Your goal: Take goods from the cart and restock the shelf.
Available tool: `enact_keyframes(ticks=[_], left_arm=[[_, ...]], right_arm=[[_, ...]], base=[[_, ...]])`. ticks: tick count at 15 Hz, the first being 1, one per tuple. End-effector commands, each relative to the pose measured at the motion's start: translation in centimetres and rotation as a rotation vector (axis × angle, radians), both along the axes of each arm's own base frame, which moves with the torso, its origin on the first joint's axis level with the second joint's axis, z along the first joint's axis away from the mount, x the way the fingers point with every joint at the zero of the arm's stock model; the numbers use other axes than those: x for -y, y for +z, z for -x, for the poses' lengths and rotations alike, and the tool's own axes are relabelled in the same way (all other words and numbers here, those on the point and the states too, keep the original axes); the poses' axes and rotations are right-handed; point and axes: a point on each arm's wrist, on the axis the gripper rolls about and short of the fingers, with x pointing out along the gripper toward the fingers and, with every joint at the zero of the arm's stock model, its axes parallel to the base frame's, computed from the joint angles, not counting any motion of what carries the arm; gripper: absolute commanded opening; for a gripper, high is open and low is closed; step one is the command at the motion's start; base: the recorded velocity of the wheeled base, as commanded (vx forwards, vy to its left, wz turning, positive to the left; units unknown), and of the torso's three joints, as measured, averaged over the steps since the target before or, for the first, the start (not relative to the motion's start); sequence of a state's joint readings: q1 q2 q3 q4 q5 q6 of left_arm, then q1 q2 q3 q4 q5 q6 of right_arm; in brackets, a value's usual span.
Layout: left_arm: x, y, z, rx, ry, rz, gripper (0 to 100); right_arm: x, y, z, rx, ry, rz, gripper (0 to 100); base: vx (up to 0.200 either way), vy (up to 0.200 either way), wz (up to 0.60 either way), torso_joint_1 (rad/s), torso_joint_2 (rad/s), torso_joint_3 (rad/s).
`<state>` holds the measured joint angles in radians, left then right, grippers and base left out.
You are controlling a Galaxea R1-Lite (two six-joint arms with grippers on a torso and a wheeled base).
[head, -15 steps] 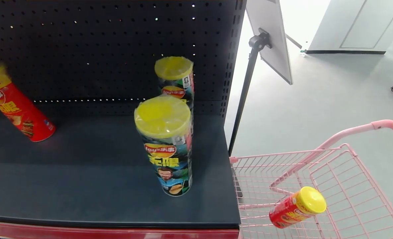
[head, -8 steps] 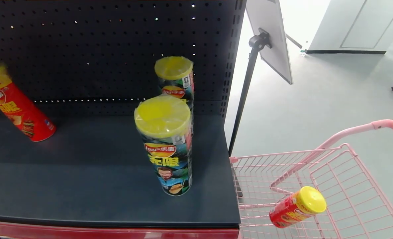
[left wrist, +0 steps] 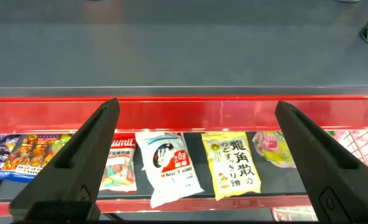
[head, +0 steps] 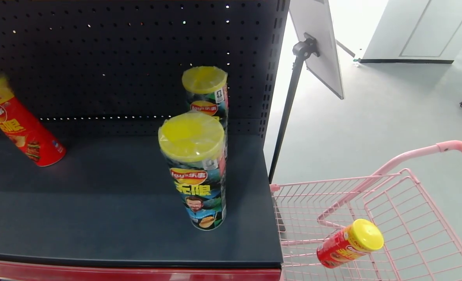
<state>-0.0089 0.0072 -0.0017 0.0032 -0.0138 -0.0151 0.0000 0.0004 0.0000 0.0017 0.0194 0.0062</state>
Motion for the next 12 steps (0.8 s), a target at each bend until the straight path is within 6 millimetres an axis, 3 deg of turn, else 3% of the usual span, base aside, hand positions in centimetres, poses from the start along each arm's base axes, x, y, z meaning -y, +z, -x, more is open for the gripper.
enact_keyframes(ticks=[1,12], left_arm=[[0.0,0.0,0.0,0.0,0.001,0.0,100],[0.0,0.0,0.0,0.0,-0.002,0.0,100]], right_arm=[[0.0,0.0,0.0,0.001,0.001,0.0,100],[0.0,0.0,0.0,0.001,0.001,0.0,100]], base=[[0.0,0.0,0.0,-0.051,0.08,0.071],[0.0,0.0,0.0,-0.153,0.36,0.201]])
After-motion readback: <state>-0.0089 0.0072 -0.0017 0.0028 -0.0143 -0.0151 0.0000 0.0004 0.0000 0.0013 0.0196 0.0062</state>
